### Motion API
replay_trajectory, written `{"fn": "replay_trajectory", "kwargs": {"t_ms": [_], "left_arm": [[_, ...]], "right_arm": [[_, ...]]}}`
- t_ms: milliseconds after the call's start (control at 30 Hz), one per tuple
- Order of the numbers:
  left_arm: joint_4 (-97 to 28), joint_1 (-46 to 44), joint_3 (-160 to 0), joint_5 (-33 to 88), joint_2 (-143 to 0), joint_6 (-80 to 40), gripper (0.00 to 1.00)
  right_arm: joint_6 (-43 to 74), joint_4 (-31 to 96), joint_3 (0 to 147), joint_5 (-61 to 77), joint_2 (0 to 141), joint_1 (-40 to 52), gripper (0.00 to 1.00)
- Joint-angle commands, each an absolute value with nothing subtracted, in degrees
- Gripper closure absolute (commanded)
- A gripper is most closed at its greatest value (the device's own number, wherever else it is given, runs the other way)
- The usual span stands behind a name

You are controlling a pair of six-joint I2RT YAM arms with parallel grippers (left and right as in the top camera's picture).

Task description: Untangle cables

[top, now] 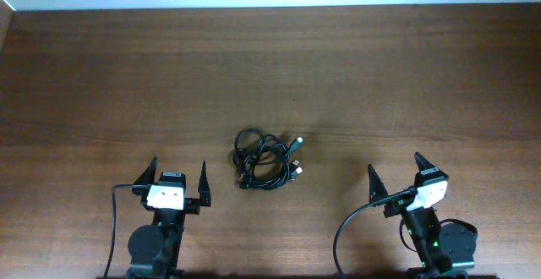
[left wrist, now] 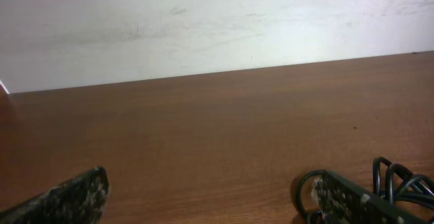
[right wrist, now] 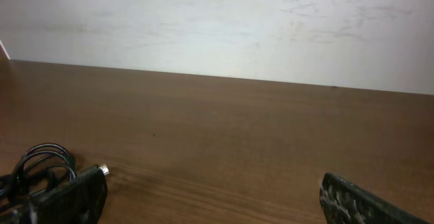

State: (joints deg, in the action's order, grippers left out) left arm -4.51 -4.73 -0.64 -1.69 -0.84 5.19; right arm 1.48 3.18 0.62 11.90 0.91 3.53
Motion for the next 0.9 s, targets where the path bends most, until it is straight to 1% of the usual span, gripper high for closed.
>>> {"fn": "replay_trajectory", "kwargs": {"t_ms": [0, 333, 500, 633, 700, 867], "left_arm": [[-4.84, -4.43, -0.58, -1.04, -0.3, 6.11, 0.01], [-4.84, -4.43, -0.58, -1.02, -0.3, 6.07, 0.01], [-4.56, -4.43, -0.67, -1.08, -0.3, 2.17, 0.01], [-4.75, -4.43, -1.39, -1.21, -0.3, 1.67, 0.01], [-6.13, -4.43, -2.33, -1.21, -0.3, -0.95, 0.01], [-12.34, -4.43, -5.89, -1.15, -0.4, -1.1, 0.01]], "right_arm": [[1.58, 3.64, 0.32, 11.38, 0.21, 3.7, 0.01], [1.58, 3.64, 0.32, 11.38, 0.21, 3.7, 0.01], [1.58, 3.64, 0.32, 11.38, 0.21, 3.7, 0.01], [1.58, 3.64, 0.32, 11.38, 0.21, 3.7, 0.01], [1.58, 3.64, 0.32, 11.38, 0.21, 3.7, 0.01], [1.58, 3.64, 0.32, 11.38, 0.21, 3.7, 0.01]]}}
